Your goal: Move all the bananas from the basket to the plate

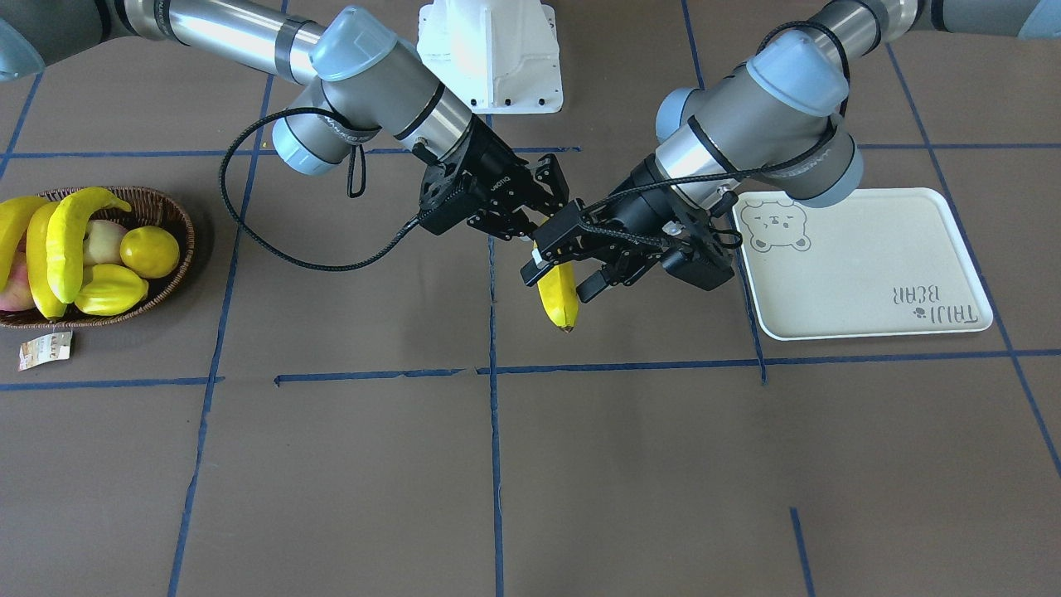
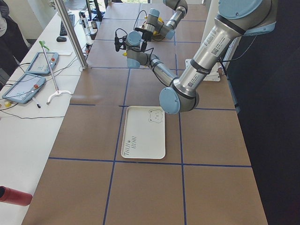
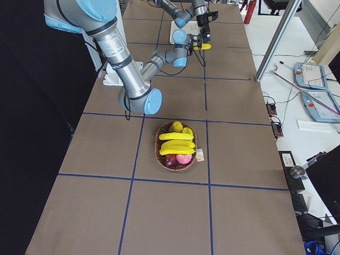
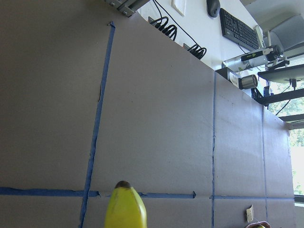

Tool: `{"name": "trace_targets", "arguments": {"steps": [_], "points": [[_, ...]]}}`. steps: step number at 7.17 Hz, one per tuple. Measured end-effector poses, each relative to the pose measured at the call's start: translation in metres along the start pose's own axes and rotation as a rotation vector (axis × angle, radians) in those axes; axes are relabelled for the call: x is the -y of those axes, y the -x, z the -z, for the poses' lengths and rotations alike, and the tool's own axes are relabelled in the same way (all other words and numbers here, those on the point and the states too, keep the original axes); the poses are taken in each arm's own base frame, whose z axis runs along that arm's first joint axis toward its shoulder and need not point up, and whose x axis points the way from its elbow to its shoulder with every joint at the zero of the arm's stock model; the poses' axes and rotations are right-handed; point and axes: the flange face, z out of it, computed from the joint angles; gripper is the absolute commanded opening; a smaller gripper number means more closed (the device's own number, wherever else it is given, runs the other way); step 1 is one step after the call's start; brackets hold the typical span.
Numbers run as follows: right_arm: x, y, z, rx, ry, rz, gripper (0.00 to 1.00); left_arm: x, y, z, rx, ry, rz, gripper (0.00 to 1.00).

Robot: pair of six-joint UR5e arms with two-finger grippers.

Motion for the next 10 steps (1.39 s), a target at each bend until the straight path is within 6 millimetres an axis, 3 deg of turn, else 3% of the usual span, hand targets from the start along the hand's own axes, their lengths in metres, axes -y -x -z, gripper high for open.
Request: {"name": "trace_targets", "arguments": {"steps": [4,8,10], "points": [[-0.002,-0.001,0.002,0.003,-0.001,0.001,0.05,-0.001,0.01,-0.002,0.015,0.004,0.006,0.98],[-0.001,0.004,0.003,0.011,-0.003,0.004,0.07,-0.015,0.015,-0.014,0.025,0.03,0.008,0.79],[-0.001,0.004,0.003,0.012,-0.004,0.005,0.07,-0.017,0.018,-0.015,0.03,0.033,0.009,0.75]]}}
